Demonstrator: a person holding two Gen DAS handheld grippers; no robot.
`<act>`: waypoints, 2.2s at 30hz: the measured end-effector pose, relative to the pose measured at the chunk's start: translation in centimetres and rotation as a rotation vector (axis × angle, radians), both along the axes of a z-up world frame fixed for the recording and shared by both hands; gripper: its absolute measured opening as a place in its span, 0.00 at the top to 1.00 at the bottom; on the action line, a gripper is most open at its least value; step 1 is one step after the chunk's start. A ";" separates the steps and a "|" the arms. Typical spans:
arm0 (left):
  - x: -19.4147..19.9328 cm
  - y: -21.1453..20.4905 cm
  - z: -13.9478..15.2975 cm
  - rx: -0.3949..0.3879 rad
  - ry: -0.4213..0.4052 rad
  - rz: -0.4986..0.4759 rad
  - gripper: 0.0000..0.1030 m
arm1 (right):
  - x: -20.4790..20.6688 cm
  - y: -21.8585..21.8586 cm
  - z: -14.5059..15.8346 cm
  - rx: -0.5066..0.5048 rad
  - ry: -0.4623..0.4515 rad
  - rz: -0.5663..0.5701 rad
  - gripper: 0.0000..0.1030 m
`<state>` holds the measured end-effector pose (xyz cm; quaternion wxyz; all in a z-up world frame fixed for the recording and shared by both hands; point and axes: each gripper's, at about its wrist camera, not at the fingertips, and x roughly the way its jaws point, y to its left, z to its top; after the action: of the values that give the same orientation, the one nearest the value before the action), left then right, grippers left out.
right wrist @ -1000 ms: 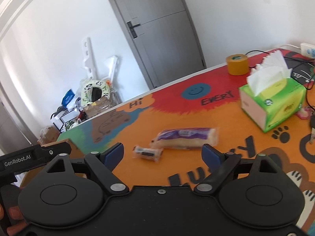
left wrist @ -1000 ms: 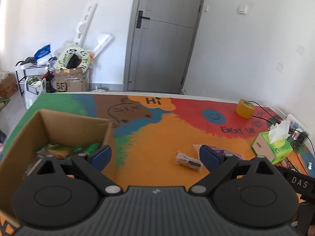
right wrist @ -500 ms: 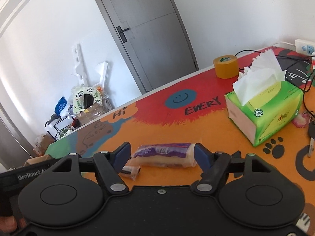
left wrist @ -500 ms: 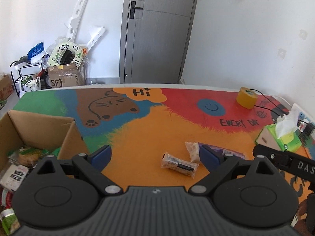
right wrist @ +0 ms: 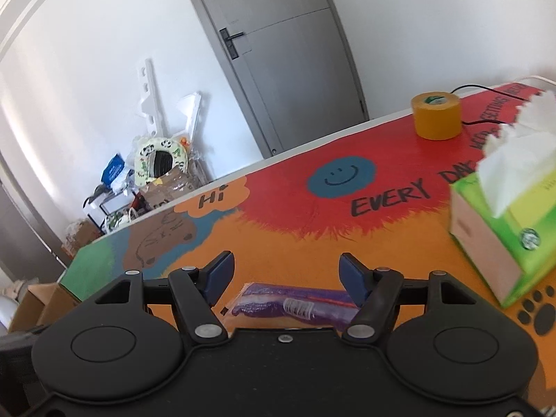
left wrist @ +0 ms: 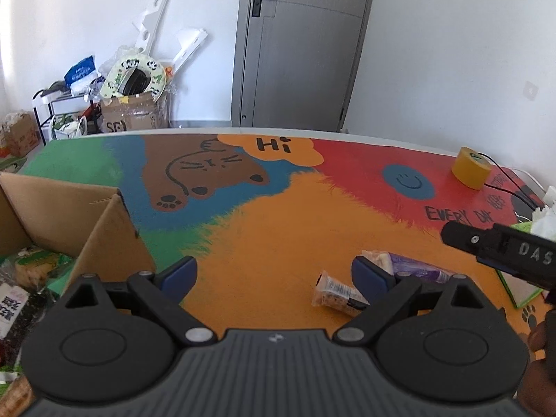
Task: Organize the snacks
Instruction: 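Move both tools back over the table toward the remaining packs, then grasp the purple pastry pack with the right tool while the left tool grasps the clear bar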
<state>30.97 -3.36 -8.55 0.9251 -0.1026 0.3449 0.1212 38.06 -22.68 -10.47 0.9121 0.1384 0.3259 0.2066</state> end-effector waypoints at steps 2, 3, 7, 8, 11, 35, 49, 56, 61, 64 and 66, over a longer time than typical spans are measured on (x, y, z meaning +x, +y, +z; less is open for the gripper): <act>0.3 0.0 -0.1 -0.001 0.000 0.001 0.08 | 0.5 0.3 -0.4 0.007 0.014 0.012 0.35; 0.3 0.0 -0.1 -0.004 -0.001 0.002 0.08 | 0.7 0.5 -0.6 0.005 0.010 0.022 0.35; 0.3 0.2 -0.3 -0.020 -0.006 0.018 0.08 | 1.3 1.0 -1.6 -0.006 0.033 0.044 0.35; 0.2 0.2 -0.3 -0.021 -0.012 0.023 0.08 | 1.3 1.0 -1.8 -0.002 0.041 0.045 0.35; -0.1 0.2 -0.4 -0.030 -0.016 0.032 0.08 | 0.9 1.0 -2.3 0.000 0.048 0.050 0.35; -0.4 -2.7 -1.2 -0.052 -0.027 -0.054 0.09 | -4.1 -1.7 -3.4 -0.065 0.103 -0.088 0.69; 0.7 -5.0 -3.7 0.068 0.028 -0.212 0.09 | -4.1 -3.4 -3.9 -0.017 0.109 -0.099 0.68; 1.6 -3.7 -4.7 0.049 0.058 -0.201 0.10 | -4.2 -3.3 -3.8 -0.024 0.106 -0.105 0.67; 2.2 -3.7 -4.9 0.050 0.025 -0.207 0.13 | -4.1 -3.0 -3.7 -0.036 0.108 -0.112 0.67; 2.1 -4.0 -4.9 0.060 0.004 -0.202 0.26 | -4.0 -2.4 -3.6 -0.056 0.107 -0.121 0.67; 1.9 -4.2 -4.9 0.081 -0.006 -0.204 0.42 | -4.1 -2.2 -3.6 -0.065 0.103 -0.124 0.67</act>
<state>32.82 -7.55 -13.48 0.9371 -0.0299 0.3455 0.0397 33.94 -24.90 -14.07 0.9093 0.1391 0.3696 0.1315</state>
